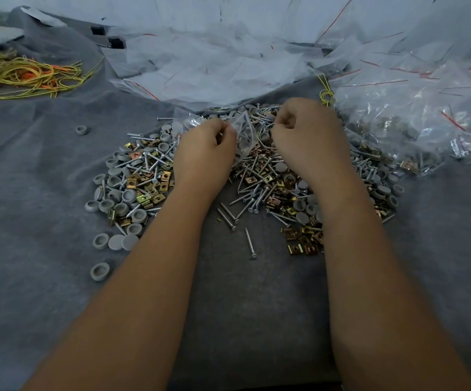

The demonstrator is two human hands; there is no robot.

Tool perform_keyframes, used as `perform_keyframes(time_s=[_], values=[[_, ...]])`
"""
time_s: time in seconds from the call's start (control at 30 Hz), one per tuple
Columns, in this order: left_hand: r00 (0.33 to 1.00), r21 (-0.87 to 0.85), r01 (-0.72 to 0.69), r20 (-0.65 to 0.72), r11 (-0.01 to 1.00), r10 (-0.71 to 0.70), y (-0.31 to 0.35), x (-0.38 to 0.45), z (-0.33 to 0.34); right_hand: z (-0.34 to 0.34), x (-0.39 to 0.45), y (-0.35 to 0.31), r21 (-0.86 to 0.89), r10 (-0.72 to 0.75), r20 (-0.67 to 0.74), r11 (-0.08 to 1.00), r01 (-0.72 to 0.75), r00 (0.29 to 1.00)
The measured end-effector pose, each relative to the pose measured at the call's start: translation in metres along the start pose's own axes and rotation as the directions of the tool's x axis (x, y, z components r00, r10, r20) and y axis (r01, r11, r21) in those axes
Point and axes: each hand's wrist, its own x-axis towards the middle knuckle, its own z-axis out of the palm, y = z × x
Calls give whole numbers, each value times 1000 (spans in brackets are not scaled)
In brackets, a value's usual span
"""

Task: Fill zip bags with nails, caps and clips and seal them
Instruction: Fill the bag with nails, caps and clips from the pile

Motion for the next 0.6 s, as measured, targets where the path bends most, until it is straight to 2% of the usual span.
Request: perform_keyframes(time_s=[0.1, 0.2, 0.5, 0.6], values=[[1000, 8, 1, 0, 1000, -1, 0, 0, 0, -7, 0, 3, -190, 63, 77, 981, -47, 995], [1000, 13, 2, 6, 1000, -2, 1, -1, 0, -8, -1, 2, -271, 95, 186, 962, -42, 978], [1000, 18, 9, 5, 1000, -9, 2, -2, -1, -5, 2, 4, -120, 56, 408, 993, -7, 911], [1000, 18, 12, 5, 1000, -12, 2, -1, -1, 0, 3, 6, -136, 46, 412, 991, 11, 910]])
